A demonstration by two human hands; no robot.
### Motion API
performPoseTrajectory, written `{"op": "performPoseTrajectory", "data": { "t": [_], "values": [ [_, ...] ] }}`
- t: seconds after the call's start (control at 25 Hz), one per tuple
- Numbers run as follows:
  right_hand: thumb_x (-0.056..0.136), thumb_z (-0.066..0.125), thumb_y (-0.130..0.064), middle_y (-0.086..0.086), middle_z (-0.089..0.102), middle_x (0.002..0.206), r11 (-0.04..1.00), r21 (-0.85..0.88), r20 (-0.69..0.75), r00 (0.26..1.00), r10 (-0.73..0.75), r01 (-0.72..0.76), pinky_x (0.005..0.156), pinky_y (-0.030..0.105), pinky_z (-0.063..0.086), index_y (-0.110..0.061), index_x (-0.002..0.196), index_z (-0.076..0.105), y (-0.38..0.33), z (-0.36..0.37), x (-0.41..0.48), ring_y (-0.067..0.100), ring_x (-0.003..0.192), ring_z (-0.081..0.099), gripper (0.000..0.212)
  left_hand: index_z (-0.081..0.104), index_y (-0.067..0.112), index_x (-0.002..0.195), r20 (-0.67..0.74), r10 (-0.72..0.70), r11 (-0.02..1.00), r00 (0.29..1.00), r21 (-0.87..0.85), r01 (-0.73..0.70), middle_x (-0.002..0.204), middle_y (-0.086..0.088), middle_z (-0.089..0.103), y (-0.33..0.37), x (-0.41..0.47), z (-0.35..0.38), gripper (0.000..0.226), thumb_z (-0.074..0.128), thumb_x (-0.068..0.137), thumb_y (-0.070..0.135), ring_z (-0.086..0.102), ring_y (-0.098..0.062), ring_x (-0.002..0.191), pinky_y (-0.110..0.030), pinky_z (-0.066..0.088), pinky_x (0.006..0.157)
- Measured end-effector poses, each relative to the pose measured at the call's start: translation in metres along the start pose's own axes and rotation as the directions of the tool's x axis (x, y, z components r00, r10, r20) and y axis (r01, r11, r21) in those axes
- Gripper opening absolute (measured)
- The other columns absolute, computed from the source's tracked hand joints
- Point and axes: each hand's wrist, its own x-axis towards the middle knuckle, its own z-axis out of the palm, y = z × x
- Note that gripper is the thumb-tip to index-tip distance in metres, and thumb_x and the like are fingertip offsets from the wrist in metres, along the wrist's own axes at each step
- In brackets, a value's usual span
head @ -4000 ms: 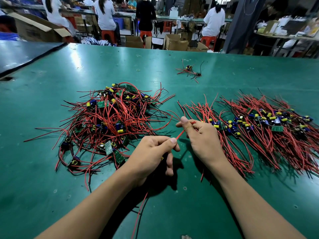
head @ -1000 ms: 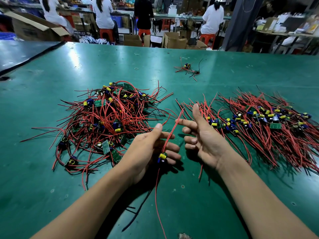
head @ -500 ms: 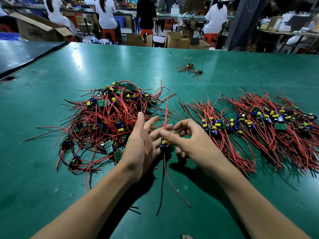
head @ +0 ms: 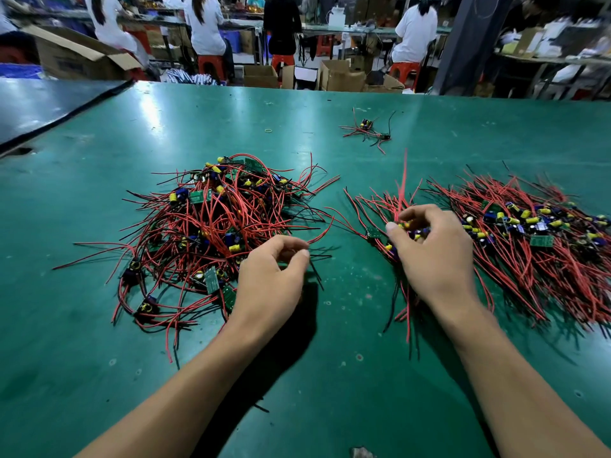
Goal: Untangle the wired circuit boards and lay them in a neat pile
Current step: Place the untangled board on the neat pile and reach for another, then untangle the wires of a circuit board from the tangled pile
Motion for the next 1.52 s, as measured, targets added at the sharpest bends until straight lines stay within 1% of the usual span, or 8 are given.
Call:
{"op": "performPoseTrajectory", "data": {
  "t": [0.16,0.32,0.48,0.68,0.84,1.16,1.32,1.52],
  "values": [
    [0.089,0.072,-0.030,-0.001,0.060,0.100,0.974,-0.036,0.036,0.974,-0.222,0.223,0.089,0.039,0.051,-0.019,0.102,0.070,-0.005,0.006,-0.010,0.018,0.089,0.060,0.016,0.052,0.023,0.130,-0.018,-0.032,0.995,0.999,0.091,0.034,0.079,0.000,0.066,0.001,0.001,0.002,0.037,0.058,0.094,0.017,0.061,-0.027,0.062,-0.043,0.051,0.065],
    [0.092,0.065,-0.038,-0.002,0.069,0.095,0.902,-0.010,0.372,0.839,-0.397,0.431,0.087,0.039,0.052,-0.018,0.097,0.074,-0.012,0.021,-0.028,0.017,0.092,0.063,0.023,0.056,0.018,0.131,-0.004,-0.107,0.977,0.994,0.184,0.106,0.078,-0.001,0.070,-0.003,0.010,-0.002,0.037,0.056,0.095,0.020,0.060,-0.023,0.063,-0.034,0.048,0.065],
    [0.095,0.058,-0.049,-0.002,0.071,0.095,0.922,-0.224,0.451,0.872,-0.189,0.316,0.082,0.039,0.053,-0.022,0.097,0.075,-0.007,0.019,-0.024,0.022,0.094,0.064,0.032,0.070,0.018,0.096,0.064,-0.111,0.981,0.992,0.167,0.099,0.071,-0.001,0.070,-0.002,0.009,-0.005,0.011,0.059,0.092,0.017,0.055,-0.016,0.039,-0.017,0.038,0.039],
    [0.091,0.063,-0.049,-0.002,0.074,0.096,0.927,-0.276,0.399,0.908,-0.131,0.255,0.080,0.036,0.054,-0.026,0.097,0.074,-0.006,0.014,-0.021,0.023,0.091,0.066,0.027,0.065,0.022,0.089,0.072,0.095,0.987,0.993,0.124,-0.104,0.085,0.007,0.073,0.002,0.001,-0.002,0.006,0.063,0.092,0.017,0.055,-0.005,0.041,-0.021,0.042,0.046],
    [0.084,0.076,-0.044,-0.003,0.071,0.098,0.971,-0.044,0.505,0.844,-0.183,0.236,0.084,0.033,0.051,-0.026,0.115,0.072,-0.014,0.021,-0.026,0.018,0.090,0.064,0.036,0.061,0.017,0.093,0.127,0.169,0.970,0.977,-0.198,-0.142,0.085,0.001,0.072,0.010,-0.005,0.003,0.010,0.058,0.096,0.009,0.049,-0.018,0.034,-0.020,0.035,0.032],
    [0.086,0.068,-0.001,0.017,0.072,0.098,0.871,0.490,0.529,0.803,-0.273,-0.027,0.078,0.055,0.052,-0.019,0.115,0.070,-0.025,0.028,-0.037,0.044,0.080,0.062,0.034,0.072,0.017,0.091,0.170,0.176,0.935,0.970,-0.337,-0.111,0.082,-0.001,0.073,0.013,-0.007,0.001,0.015,0.063,0.092,0.006,0.042,-0.009,0.039,-0.015,0.034,0.039],
    [0.092,0.065,-0.002,0.004,0.077,0.099,0.806,0.586,0.528,0.793,-0.305,-0.081,0.084,0.034,0.055,-0.028,0.104,0.074,-0.029,0.025,-0.038,0.017,0.090,0.069,0.030,0.076,0.016,0.093,0.210,0.070,0.862,0.975,-0.505,0.047,0.085,-0.005,0.074,0.015,-0.008,0.004,0.014,0.066,0.089,0.007,0.054,-0.014,0.054,-0.021,0.044,0.054],
    [0.097,0.062,-0.010,0.001,0.078,0.100,0.790,0.579,0.556,0.807,-0.199,-0.204,0.073,0.013,0.049,-0.019,0.110,0.073,-0.028,0.031,-0.036,0.004,0.082,0.068,0.020,0.069,0.022,0.104,0.147,-0.113,0.791,0.983,-0.586,0.178,0.073,-0.007,0.063,0.010,-0.005,0.007,0.020,0.060,0.094,0.007,0.052,-0.017,0.039,-0.022,0.041,0.039]
  ]
}}
